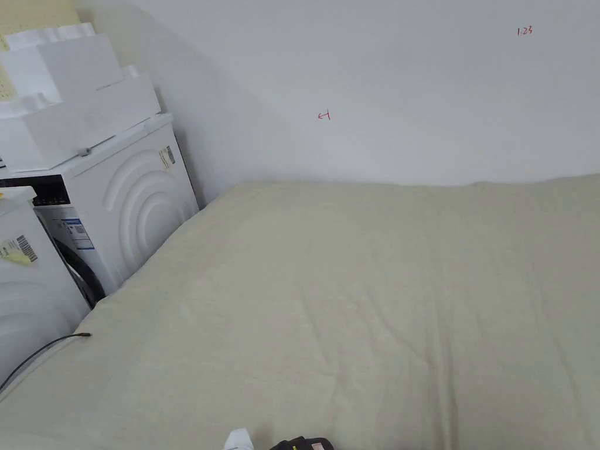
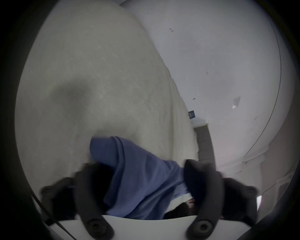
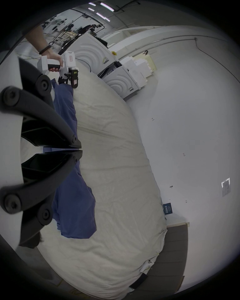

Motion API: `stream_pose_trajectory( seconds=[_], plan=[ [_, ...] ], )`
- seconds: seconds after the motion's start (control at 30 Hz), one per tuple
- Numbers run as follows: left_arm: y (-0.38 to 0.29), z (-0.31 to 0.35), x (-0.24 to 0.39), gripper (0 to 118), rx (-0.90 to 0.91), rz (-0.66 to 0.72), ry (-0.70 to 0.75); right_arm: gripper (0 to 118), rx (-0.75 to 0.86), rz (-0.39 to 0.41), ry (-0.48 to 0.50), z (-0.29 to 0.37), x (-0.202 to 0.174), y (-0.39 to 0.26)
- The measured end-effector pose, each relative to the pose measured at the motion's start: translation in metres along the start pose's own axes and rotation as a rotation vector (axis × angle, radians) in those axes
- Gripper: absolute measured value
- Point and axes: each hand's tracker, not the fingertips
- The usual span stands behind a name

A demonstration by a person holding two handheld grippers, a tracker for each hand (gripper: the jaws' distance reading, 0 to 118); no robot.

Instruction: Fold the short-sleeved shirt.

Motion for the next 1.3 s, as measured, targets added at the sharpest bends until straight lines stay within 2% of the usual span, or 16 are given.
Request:
stream_pose_trajectory(
  seconds=[0.07,0.1,0.13,0.23,0.33,0.43,0.6,0.77,0.83,0.93,1.0,1.1,1.17,1.23,1.3],
  plan=[
    [-0.007,-0.011,0.0,41,0.004,-0.029,0.052,3,0.001,-0.002,-0.006,0.0,-0.001,-0.001],
    [-0.004,-0.011,0.0,25,0.009,-0.034,0.103,3,-0.004,0.0,-0.009,-0.001,-0.001,-0.001],
    [-0.003,-0.011,-0.002,20,0.011,-0.017,0.111,3,-0.011,0.008,-0.013,0.001,-0.003,0.0],
    [-0.01,-0.003,0.005,17,0.056,0.069,0.059,4,-0.017,0.013,-0.02,0.005,-0.001,-0.002],
    [-0.017,0.006,0.012,14,0.085,0.051,0.073,4,-0.025,0.001,-0.032,0.007,0.002,-0.004],
    [0.006,0.022,-0.014,13,0.133,0.059,0.072,4,0.002,0.004,-0.028,0.014,0.003,-0.007],
    [0.039,0.07,-0.011,12,0.186,-0.059,0.214,3,0.007,-0.011,-0.026,0.013,0.004,-0.01],
    [0.042,0.098,0.049,12,0.216,-0.31,0.368,2,0.007,-0.05,-0.028,0.009,0.009,-0.014],
    [0.021,0.089,0.082,12,0.245,-0.349,0.356,2,0.001,-0.062,-0.023,0.003,0.021,-0.019],
    [-0.007,0.054,0.122,13,0.223,-0.428,0.35,2,-0.003,-0.063,-0.021,0.004,0.019,-0.016],
    [-0.029,0.017,0.143,13,0.156,-0.466,0.328,2,0.0,-0.064,-0.016,0.006,0.019,-0.016],
    [-0.061,-0.047,0.155,13,0.067,-0.51,0.281,2,-0.006,-0.066,-0.021,0.011,0.021,-0.02],
    [-0.083,-0.093,0.156,13,-0.019,-0.556,0.359,2,-0.01,-0.066,-0.04,0.016,0.025,-0.023],
    [-0.095,-0.126,0.146,13,-0.094,-0.561,0.375,2,-0.009,-0.078,-0.054,0.021,0.03,-0.028],
    [-0.107,-0.149,0.138,13,-0.111,-0.598,0.424,2,-0.015,-0.107,-0.068,0.026,0.037,-0.032]
  ],
)
